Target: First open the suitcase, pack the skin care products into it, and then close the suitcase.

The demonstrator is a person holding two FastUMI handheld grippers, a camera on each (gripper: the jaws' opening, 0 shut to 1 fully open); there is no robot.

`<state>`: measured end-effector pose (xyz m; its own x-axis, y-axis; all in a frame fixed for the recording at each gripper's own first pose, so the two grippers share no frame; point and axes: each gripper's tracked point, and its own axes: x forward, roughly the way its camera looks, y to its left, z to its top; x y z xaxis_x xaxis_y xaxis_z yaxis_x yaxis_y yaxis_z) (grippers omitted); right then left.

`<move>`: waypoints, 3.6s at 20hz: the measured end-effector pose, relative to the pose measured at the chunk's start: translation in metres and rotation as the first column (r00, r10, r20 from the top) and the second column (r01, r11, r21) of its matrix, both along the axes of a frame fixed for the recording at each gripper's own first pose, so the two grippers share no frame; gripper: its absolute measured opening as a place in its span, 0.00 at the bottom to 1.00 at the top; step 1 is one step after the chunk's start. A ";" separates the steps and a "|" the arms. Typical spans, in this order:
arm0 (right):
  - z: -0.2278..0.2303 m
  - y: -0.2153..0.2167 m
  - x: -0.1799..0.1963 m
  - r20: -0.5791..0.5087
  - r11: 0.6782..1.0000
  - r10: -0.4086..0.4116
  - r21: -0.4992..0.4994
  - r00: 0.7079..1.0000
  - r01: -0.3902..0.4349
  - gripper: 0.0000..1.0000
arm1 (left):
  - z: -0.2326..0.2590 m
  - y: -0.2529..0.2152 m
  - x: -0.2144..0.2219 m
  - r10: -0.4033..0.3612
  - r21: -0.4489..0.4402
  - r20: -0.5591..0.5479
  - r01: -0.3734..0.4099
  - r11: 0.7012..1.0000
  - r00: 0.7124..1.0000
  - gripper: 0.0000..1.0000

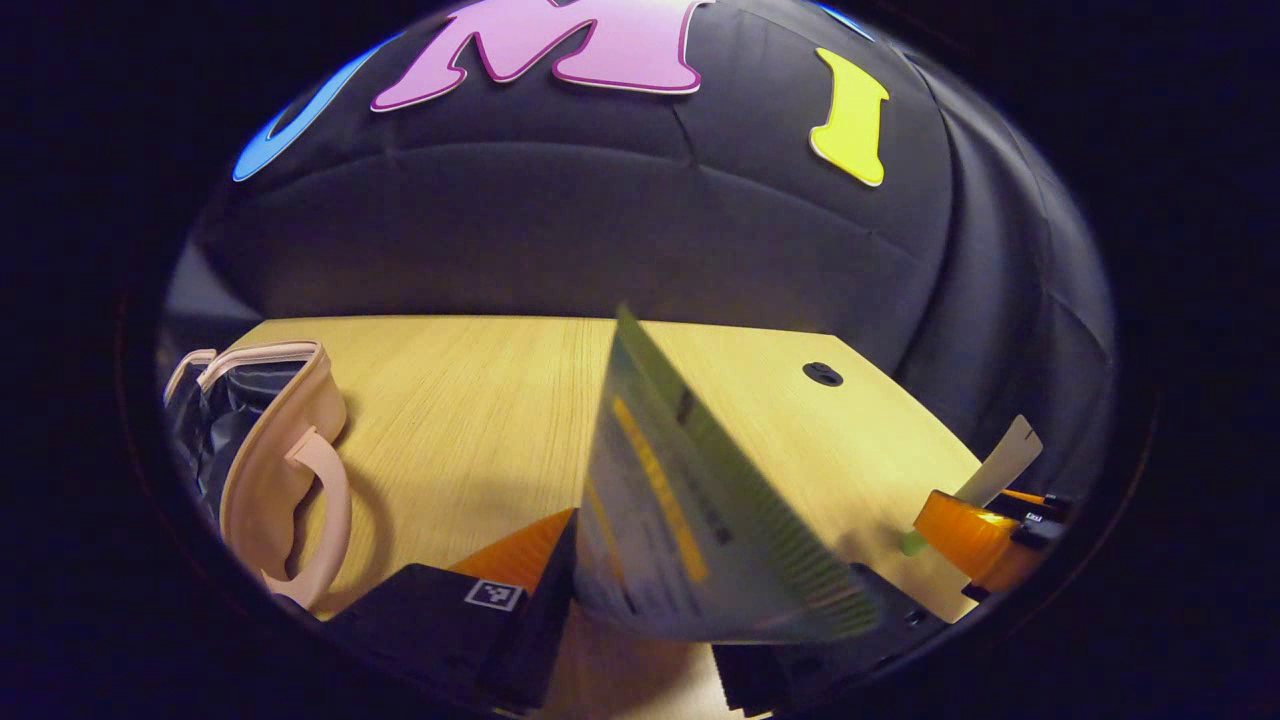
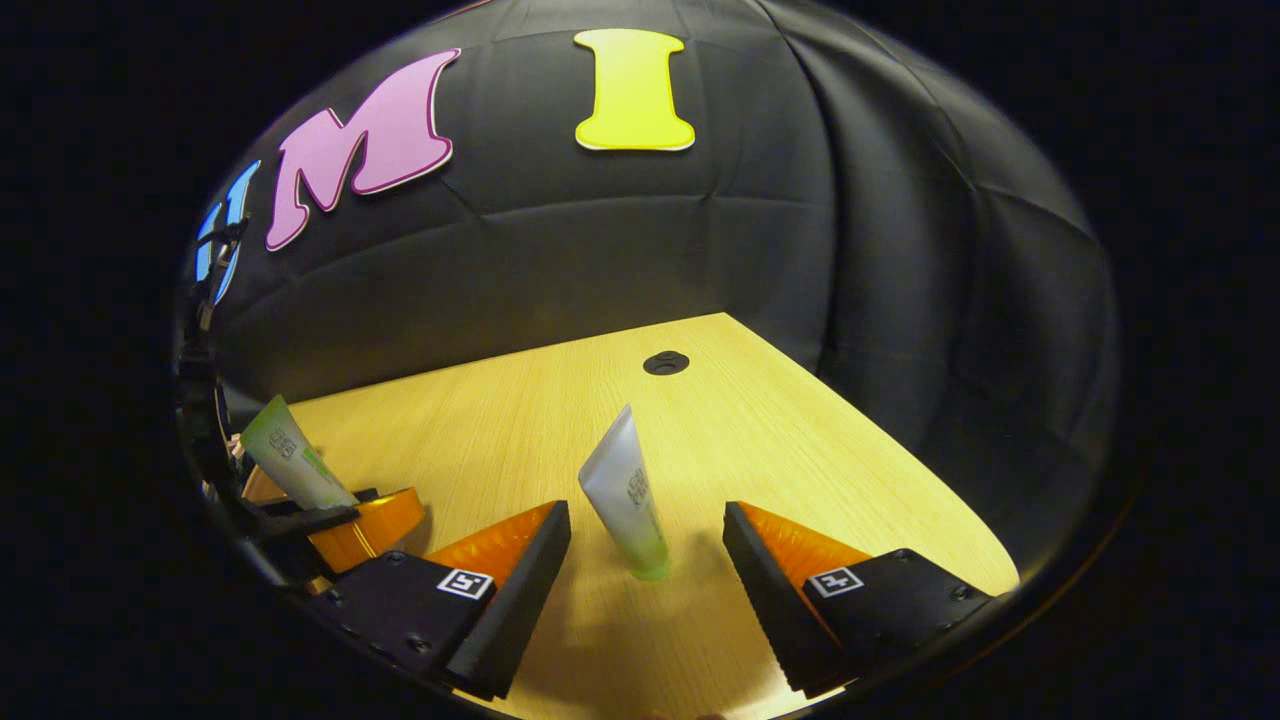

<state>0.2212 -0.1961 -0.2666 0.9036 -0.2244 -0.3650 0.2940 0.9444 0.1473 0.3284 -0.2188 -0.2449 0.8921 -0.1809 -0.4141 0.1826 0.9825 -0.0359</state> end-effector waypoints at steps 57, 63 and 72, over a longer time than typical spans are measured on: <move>0.208 0.311 -0.102 0.012 0.851 0.513 -0.139 0.858 -0.507 0.18 | 0.002 0.369 -0.071 0.195 0.173 -0.581 -0.115 0.978 0.790 0.54; 0.211 0.356 -0.084 -0.024 0.821 0.560 -0.117 0.828 -0.559 0.18 | 0.111 0.378 -0.095 0.213 0.058 -0.240 -0.205 0.977 0.947 1.00; 0.085 0.466 -0.037 -0.277 0.759 0.625 -0.004 0.730 -0.651 0.18 | 0.178 0.465 -0.237 0.324 -0.022 0.004 -0.324 0.946 0.946 0.96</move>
